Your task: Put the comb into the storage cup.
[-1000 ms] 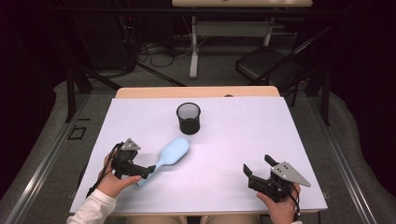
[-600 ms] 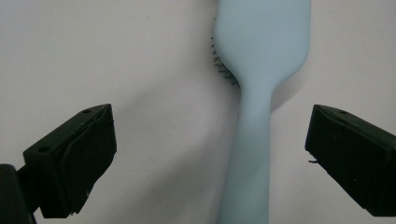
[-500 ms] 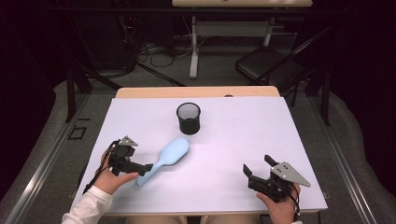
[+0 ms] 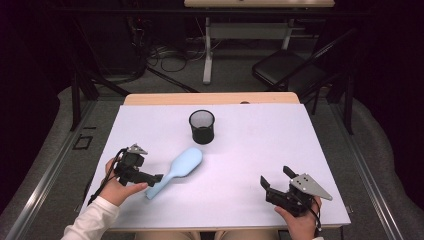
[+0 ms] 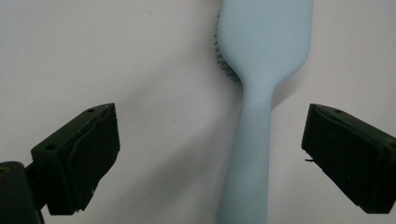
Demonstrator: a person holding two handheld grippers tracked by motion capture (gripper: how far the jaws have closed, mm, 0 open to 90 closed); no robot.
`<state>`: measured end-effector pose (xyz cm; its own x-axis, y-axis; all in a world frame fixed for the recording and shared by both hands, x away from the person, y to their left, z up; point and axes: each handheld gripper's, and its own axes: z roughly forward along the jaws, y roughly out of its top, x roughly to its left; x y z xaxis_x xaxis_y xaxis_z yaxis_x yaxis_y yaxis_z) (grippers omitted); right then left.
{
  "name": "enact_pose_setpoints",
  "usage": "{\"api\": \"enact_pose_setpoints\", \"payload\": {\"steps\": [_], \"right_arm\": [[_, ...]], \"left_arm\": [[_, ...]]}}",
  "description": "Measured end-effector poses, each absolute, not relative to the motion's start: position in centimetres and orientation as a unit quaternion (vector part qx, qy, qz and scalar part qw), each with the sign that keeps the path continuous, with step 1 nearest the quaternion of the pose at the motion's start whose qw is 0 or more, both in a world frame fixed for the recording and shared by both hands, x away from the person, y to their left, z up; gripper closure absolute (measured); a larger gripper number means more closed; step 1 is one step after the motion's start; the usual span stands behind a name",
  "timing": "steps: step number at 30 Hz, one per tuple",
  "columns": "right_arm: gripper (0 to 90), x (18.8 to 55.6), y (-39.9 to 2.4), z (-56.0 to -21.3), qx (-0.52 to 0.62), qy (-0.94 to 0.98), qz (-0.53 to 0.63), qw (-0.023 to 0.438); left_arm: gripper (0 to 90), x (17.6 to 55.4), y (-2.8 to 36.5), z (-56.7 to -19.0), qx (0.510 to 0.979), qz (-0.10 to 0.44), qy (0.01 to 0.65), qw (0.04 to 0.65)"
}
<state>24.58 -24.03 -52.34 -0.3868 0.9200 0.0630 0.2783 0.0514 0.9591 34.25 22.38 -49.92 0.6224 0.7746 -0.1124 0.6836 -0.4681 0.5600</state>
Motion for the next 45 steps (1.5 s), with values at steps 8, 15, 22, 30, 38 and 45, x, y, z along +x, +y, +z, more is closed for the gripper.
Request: {"api": "enact_pose_setpoints", "payload": {"steps": [8, 15, 22, 30, 38, 45], "right_arm": [[13.8, 24.6, -24.0, -52.3, 0.457, 0.654, 0.516, 0.311], [13.8, 24.6, -24.0, -52.3, 0.458, 0.654, 0.516, 0.311], [13.8, 24.6, -24.0, -52.4, 0.458, 0.654, 0.516, 0.311], [13.8, 24.5, -24.0, -52.3, 0.459, 0.653, 0.516, 0.31], [13.8, 24.6, -24.0, -52.3, 0.459, 0.653, 0.516, 0.311], [13.8, 24.6, -24.0, -52.3, 0.458, 0.653, 0.516, 0.311]], "left_arm": [[4.7, 34.4, 22.0, -49.7, 0.856, 0.076, 0.424, 0.285], [4.9, 34.5, 21.5, -49.6, 0.859, 0.072, 0.421, 0.284], [4.9, 34.6, 20.8, -49.6, 0.862, 0.069, 0.417, 0.279], [4.9, 34.8, 19.8, -49.7, 0.868, 0.065, 0.409, 0.274], [5.3, 35.0, 19.2, -49.9, 0.873, 0.062, 0.404, 0.268], [6.3, 35.0, 18.7, -50.0, 0.876, 0.06, 0.401, 0.261]]}}
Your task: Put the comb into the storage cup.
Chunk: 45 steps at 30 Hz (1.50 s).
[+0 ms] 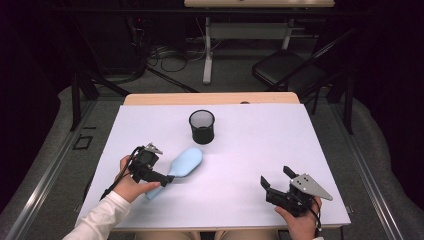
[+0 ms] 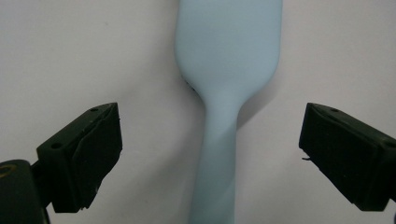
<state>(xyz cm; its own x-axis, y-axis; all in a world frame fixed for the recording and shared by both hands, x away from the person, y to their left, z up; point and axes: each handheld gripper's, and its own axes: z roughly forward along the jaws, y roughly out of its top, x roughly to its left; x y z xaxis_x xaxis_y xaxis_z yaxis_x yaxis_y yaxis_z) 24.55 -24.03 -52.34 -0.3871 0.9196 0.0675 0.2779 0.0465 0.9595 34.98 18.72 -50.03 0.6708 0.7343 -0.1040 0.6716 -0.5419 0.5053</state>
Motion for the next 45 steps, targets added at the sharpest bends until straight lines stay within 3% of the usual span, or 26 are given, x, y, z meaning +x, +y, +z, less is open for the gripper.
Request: {"api": "enact_pose_setpoints", "payload": {"steps": [34, 45], "right_arm": [[14.2, 24.6, -24.0, -52.4, 0.457, 0.656, 0.516, 0.309], [14.2, 24.6, -24.0, -52.4, 0.457, 0.656, 0.516, 0.308]], "left_arm": [[21.0, 35.2, 17.4, -50.7, 0.886, 0.054, 0.398, 0.23], [32.3, 35.0, 17.1, -50.9, 0.889, 0.071, 0.398, 0.215]]}}
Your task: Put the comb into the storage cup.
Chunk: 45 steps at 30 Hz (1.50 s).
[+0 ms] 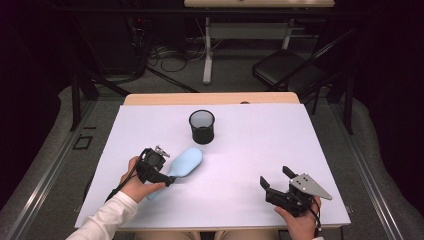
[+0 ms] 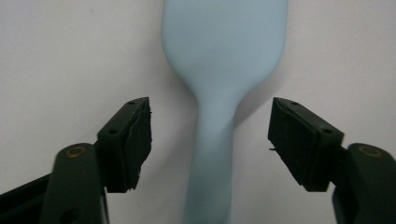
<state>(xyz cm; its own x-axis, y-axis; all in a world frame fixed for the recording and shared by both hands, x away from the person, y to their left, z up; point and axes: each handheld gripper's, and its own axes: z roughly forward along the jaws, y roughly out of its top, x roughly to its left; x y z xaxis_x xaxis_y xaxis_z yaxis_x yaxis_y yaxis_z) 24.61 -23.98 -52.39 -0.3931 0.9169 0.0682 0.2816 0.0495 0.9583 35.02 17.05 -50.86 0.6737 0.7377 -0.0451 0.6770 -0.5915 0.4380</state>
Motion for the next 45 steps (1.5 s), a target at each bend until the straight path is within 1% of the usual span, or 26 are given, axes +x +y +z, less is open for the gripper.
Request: {"api": "enact_pose_setpoints", "payload": {"steps": [3, 20, 22, 24, 33, 37, 40, 45], "right_arm": [[14.2, 24.6, -24.0, -52.4, 0.457, 0.656, 0.516, 0.308], [14.2, 24.6, -23.9, -52.4, 0.457, 0.657, 0.516, 0.307], [14.2, 24.6, -24.0, -52.4, 0.457, 0.657, 0.516, 0.307], [14.2, 24.6, -24.0, -52.4, 0.456, 0.657, 0.516, 0.308], [14.2, 24.6, -24.0, -52.4, 0.456, 0.657, 0.516, 0.308], [14.2, 24.6, -24.0, -52.4, 0.457, 0.656, 0.516, 0.307], [14.2, 24.6, -24.0, -52.4, 0.456, 0.657, 0.516, 0.308], [14.2, 24.6, -24.0, -52.4, 0.456, 0.656, 0.517, 0.308]], "left_arm": [[34.2, 35.0, 17.0, -50.9, 0.89, 0.07, 0.398, 0.211], [34.9, 34.9, 16.7, -51.3, 0.898, 0.077, 0.393, 0.181], [36.3, 34.9, 16.6, -51.4, 0.899, 0.076, 0.391, 0.181], [41.0, 35.0, 16.6, -51.5, 0.9, 0.07, 0.39, 0.183], [42.1, 35.1, 16.4, -51.8, 0.899, 0.061, 0.395, 0.179], [43.9, 35.2, 16.3, -52.0, 0.904, 0.058, 0.386, 0.176], [49.2, 35.3, 16.3, -52.1, 0.903, 0.057, 0.384, 0.183], [52.9, 35.4, 16.2, -52.2, 0.904, 0.058, 0.38, 0.186]]}}
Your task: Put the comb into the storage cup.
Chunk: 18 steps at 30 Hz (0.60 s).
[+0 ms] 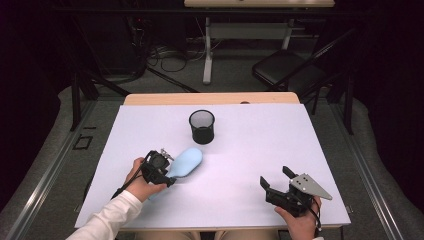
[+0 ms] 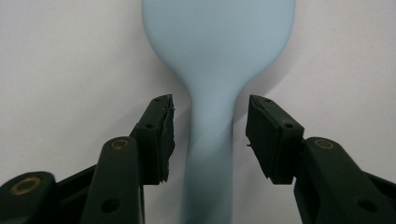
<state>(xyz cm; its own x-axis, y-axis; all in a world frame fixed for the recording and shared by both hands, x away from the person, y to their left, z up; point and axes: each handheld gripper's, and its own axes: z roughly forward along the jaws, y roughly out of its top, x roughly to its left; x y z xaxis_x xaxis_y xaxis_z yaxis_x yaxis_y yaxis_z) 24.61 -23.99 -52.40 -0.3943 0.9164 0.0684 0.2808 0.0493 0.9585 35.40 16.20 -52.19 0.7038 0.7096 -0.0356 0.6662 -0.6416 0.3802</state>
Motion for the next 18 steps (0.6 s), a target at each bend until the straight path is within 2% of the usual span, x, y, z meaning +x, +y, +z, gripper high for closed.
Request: {"api": "enact_pose_setpoints", "payload": {"steps": [18], "right_arm": [[14.3, 24.61, -24.01, -52.39, 0.455, 0.657, 0.517, 0.306]], "left_arm": [[64.2, 35.66, 15.55, -52.71, 0.91, 0.063, 0.372, 0.173]]}}
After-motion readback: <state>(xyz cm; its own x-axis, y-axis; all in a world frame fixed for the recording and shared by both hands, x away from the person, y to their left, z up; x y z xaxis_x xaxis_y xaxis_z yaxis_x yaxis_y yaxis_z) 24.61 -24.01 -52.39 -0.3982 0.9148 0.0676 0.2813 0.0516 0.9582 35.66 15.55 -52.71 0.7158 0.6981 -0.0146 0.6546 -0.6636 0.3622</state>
